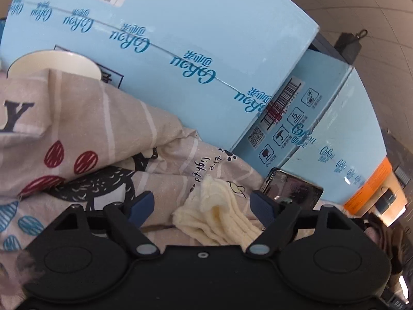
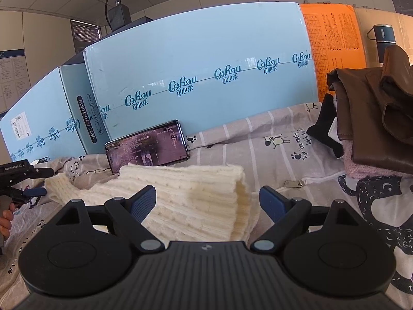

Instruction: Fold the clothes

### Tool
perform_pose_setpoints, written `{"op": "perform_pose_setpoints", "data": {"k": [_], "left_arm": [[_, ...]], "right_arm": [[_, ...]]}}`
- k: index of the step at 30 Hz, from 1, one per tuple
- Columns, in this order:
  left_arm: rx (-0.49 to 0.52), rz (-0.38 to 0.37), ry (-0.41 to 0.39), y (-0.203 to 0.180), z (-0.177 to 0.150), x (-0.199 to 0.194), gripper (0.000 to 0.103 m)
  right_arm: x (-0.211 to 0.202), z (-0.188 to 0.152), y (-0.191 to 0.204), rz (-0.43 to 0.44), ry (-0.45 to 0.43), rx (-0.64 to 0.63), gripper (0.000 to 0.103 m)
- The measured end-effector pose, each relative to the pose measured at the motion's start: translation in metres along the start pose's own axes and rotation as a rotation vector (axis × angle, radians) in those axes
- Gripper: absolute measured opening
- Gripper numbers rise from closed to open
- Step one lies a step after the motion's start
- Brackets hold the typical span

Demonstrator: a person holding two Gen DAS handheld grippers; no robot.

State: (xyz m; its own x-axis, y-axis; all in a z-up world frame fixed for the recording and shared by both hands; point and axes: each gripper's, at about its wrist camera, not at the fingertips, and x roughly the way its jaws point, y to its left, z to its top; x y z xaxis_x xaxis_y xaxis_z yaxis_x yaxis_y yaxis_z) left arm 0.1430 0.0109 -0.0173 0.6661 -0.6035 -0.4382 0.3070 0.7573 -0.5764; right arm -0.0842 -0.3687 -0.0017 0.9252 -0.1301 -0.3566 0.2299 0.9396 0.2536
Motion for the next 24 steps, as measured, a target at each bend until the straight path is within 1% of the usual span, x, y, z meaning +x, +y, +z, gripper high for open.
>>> {"op": "perform_pose_setpoints", "data": {"k": [2, 4, 7, 9, 10, 12, 14, 15, 17, 20, 22, 23, 24], "left_arm": [[-0.047, -0.039, 0.037, 0.001, -0.001, -0.004, 0.088], [-0.072, -0.064, 0.085, -0.002, -0.006, -0.002, 0.089], [-0.098, -0.103, 0.154, -0.005, -0.012, 0.012, 0.09], [-0.121, -0.105, 0.191, -0.002, -0.014, 0.027, 0.091], [-0.135, -0.099, 0.187, 0.001, -0.014, 0.033, 0.091], [-0.149, -0.11, 0.147, 0.003, -0.013, 0.039, 0.092], [-0.162, -0.122, 0.129, 0.001, -0.011, 0.044, 0.098], [-0.17, -0.128, 0.115, 0.0, -0.011, 0.046, 0.099], [-0.168, -0.134, 0.092, -0.002, -0.012, 0.044, 0.097], [-0.118, -0.205, 0.071, -0.013, -0.014, 0.034, 0.094], [-0.067, -0.226, 0.029, -0.022, -0.014, 0.028, 0.093], [-0.041, -0.226, 0.02, -0.024, -0.015, 0.029, 0.093], [-0.024, -0.201, 0.027, -0.025, -0.016, 0.034, 0.093]], "right_arm": [[0.0, 0.0, 0.001, 0.002, 0.001, -0.003, 0.086], [0.001, 0.0, 0.001, 0.003, 0.002, -0.005, 0.086], [0.001, 0.0, 0.001, 0.002, 0.003, -0.004, 0.086], [0.001, -0.001, 0.001, 0.002, 0.004, -0.004, 0.086], [0.001, -0.001, 0.001, 0.001, 0.005, -0.004, 0.086], [0.001, -0.001, 0.001, 0.001, 0.006, -0.003, 0.086], [0.002, -0.001, 0.001, 0.003, 0.009, -0.003, 0.086], [0.002, -0.001, 0.001, 0.004, 0.011, -0.004, 0.086], [0.002, -0.002, 0.001, 0.003, 0.015, -0.004, 0.086], [0.003, -0.002, 0.001, 0.002, 0.019, -0.003, 0.086], [0.003, -0.002, 0.002, 0.005, 0.019, -0.008, 0.086], [0.003, -0.003, 0.002, 0.006, 0.019, -0.01, 0.086], [0.003, -0.003, 0.003, 0.006, 0.02, -0.011, 0.086]]}}
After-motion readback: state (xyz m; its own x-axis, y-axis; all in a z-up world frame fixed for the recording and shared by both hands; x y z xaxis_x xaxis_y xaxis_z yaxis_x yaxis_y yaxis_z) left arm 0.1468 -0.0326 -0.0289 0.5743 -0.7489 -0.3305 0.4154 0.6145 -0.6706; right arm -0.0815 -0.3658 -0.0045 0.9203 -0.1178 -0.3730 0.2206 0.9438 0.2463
